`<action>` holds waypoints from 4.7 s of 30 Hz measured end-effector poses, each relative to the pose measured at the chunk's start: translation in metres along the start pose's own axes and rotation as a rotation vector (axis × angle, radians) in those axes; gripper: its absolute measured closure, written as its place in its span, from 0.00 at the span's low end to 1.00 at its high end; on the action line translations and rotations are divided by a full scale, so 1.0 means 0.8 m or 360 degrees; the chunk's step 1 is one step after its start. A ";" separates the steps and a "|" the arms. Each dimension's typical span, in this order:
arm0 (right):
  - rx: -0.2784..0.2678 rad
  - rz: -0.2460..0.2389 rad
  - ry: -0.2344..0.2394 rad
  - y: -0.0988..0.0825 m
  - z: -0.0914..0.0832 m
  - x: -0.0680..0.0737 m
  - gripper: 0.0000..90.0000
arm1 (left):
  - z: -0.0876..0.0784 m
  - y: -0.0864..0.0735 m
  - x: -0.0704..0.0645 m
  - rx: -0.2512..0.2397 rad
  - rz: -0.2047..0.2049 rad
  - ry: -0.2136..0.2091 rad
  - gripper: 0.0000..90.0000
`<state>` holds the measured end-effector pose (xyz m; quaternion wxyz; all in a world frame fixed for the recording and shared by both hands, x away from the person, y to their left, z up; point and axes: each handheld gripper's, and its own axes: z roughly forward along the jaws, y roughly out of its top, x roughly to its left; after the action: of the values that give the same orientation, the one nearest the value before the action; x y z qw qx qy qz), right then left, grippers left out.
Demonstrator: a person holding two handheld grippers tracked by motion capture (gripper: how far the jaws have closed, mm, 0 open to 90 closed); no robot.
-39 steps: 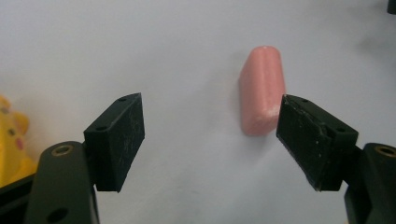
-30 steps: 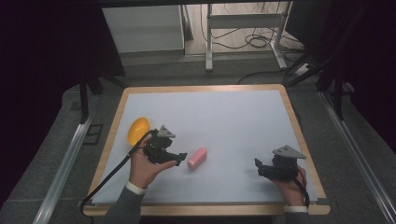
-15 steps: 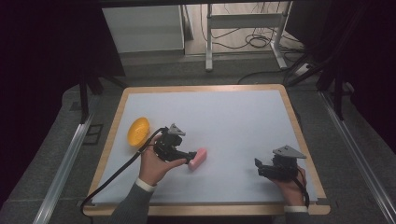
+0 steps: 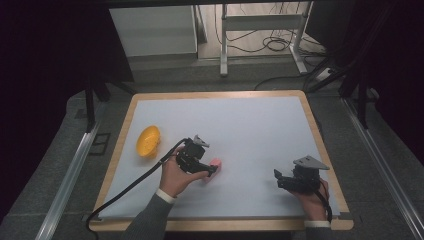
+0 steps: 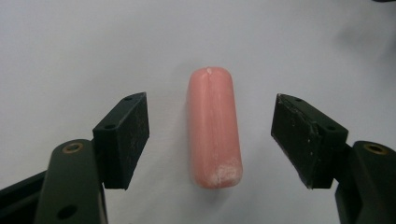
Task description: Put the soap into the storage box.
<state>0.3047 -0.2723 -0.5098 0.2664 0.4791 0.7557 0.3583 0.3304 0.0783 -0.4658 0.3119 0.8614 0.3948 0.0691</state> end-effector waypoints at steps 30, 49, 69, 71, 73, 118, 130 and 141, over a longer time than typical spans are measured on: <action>0.0006 -0.0002 -0.0018 0.000 0.000 -0.002 0.11 | 0.060 -0.006 0.003 0.0179 -0.0045 -0.0045 0.62; 0.0002 0.0005 -0.0020 0.000 -0.002 -0.004 0.11 | 0.042 -0.004 0.006 0.0130 -0.0025 -0.0031 0.67; 0.0016 -0.0001 -0.0028 -0.001 0.001 -0.004 0.11 | 0.002 -0.008 0.025 0.0022 -0.0066 0.0026 0.67; 0.0018 -0.0002 -0.0027 -0.001 0.001 -0.004 0.11 | 0.001 -0.008 0.026 0.0018 -0.0074 0.0024 0.67; 0.0021 -0.0003 -0.0030 -0.001 0.001 -0.004 0.11 | -0.002 -0.008 0.029 0.0010 -0.0080 0.0027 0.67; 0.0032 -0.0013 -0.0032 -0.002 0.003 -0.003 0.11 | -0.059 -0.023 0.090 -0.0088 -0.0222 0.0172 0.67; 0.0030 -0.0010 -0.0038 -0.002 0.003 -0.003 0.11 | -0.077 -0.028 0.108 -0.0117 -0.0271 0.0227 0.67; 0.0024 -0.0010 -0.0035 -0.001 0.002 -0.002 0.11 | -0.094 -0.036 0.123 -0.0126 -0.0306 0.0270 0.67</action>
<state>0.3060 -0.2738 -0.5110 0.2721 0.4827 0.7569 0.3465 0.3511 0.1998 -0.4359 0.3163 0.7977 0.4974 0.1270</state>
